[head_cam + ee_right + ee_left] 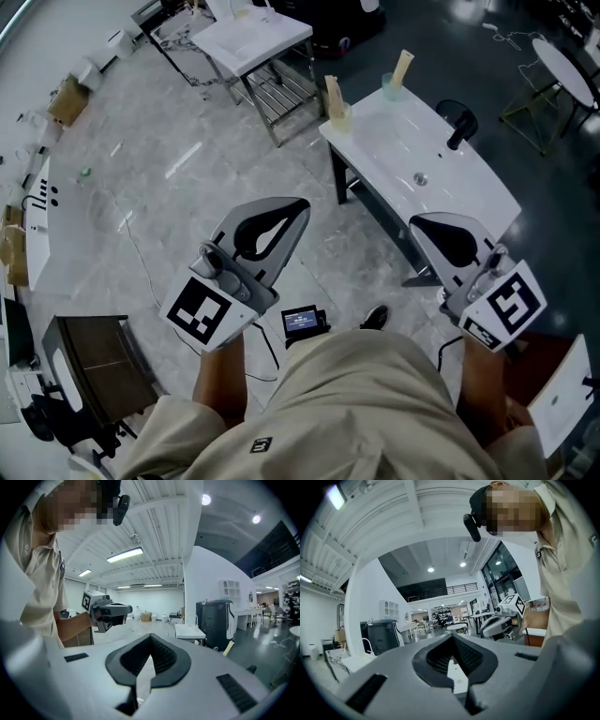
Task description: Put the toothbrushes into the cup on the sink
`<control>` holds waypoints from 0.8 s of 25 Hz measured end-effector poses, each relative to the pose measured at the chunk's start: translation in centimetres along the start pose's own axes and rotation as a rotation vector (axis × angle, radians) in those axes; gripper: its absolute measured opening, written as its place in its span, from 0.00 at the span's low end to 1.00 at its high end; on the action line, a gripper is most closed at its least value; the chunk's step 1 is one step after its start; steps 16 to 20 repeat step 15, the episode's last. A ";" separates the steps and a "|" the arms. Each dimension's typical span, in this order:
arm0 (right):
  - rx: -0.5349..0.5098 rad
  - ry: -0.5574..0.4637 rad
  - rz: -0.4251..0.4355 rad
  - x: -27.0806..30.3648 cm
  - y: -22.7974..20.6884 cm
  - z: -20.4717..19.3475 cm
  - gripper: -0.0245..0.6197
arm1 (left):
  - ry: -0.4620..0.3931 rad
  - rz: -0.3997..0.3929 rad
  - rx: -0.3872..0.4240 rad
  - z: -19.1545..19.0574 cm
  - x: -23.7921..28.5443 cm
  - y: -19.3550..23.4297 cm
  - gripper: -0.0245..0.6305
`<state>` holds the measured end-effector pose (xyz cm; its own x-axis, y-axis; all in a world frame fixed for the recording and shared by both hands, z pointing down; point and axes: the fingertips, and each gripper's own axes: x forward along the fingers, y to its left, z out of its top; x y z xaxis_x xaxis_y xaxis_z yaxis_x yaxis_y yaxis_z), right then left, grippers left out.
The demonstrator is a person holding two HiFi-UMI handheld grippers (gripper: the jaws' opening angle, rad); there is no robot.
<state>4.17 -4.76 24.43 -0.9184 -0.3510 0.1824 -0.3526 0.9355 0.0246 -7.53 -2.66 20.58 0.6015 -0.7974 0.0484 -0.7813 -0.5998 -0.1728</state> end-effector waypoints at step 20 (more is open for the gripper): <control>0.009 0.056 -0.032 7.1 6.2 0.6 0.04 | -0.004 -0.025 -0.057 -3.5 -7.9 5.8 0.04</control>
